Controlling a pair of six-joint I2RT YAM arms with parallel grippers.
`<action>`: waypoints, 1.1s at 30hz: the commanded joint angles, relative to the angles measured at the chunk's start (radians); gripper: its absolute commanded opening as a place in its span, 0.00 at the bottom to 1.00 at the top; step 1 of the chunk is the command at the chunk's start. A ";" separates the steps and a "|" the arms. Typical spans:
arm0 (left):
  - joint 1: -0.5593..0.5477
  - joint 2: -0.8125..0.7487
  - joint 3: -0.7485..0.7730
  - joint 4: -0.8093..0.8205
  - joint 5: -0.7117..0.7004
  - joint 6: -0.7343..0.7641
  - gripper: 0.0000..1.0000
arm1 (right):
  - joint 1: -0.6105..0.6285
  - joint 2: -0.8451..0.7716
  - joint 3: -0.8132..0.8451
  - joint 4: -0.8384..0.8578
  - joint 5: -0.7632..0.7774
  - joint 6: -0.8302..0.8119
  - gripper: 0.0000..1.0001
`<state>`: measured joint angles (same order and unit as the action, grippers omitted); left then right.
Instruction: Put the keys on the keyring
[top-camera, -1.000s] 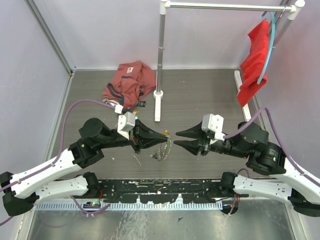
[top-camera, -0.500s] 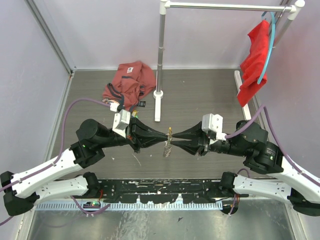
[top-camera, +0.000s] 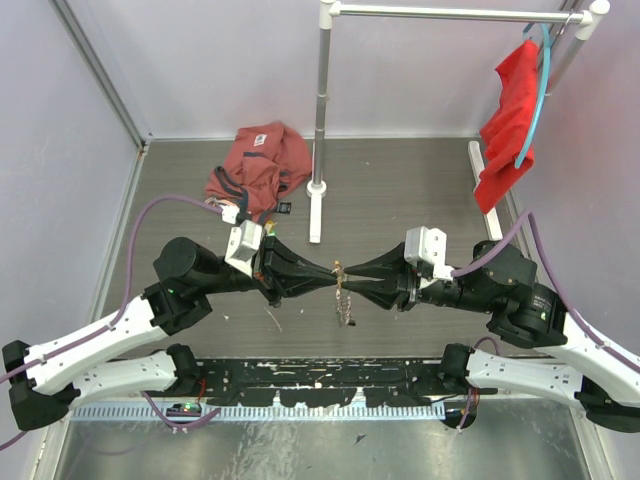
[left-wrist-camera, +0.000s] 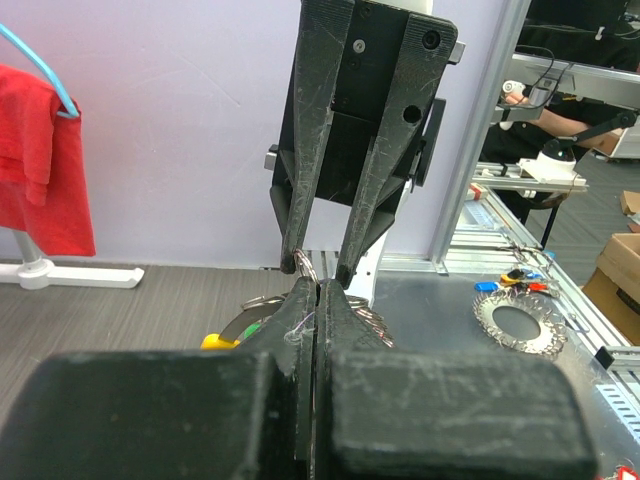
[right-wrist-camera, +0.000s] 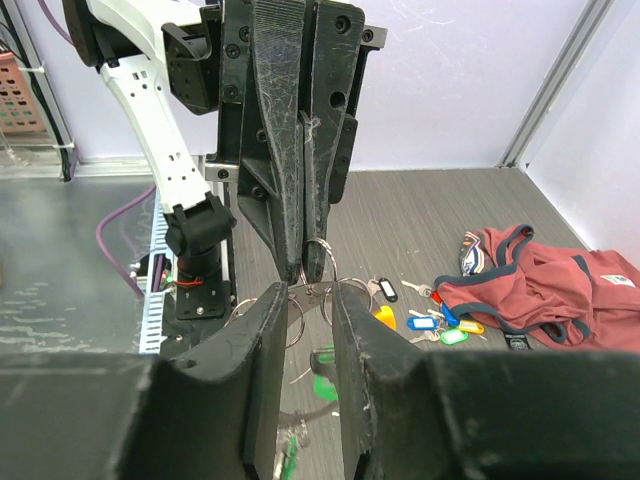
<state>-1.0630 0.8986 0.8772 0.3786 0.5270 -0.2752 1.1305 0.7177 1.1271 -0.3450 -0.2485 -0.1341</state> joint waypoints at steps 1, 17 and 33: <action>-0.004 0.003 0.026 0.048 0.022 -0.005 0.00 | 0.002 0.002 0.008 0.053 0.001 0.004 0.31; -0.005 0.008 0.025 0.040 0.024 -0.002 0.00 | 0.002 -0.014 0.022 0.012 0.023 -0.007 0.31; -0.005 0.014 0.033 0.037 0.040 -0.006 0.00 | 0.002 0.020 0.040 -0.004 -0.041 -0.005 0.01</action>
<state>-1.0630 0.9119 0.8772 0.3763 0.5526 -0.2745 1.1305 0.7223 1.1290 -0.3729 -0.2733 -0.1341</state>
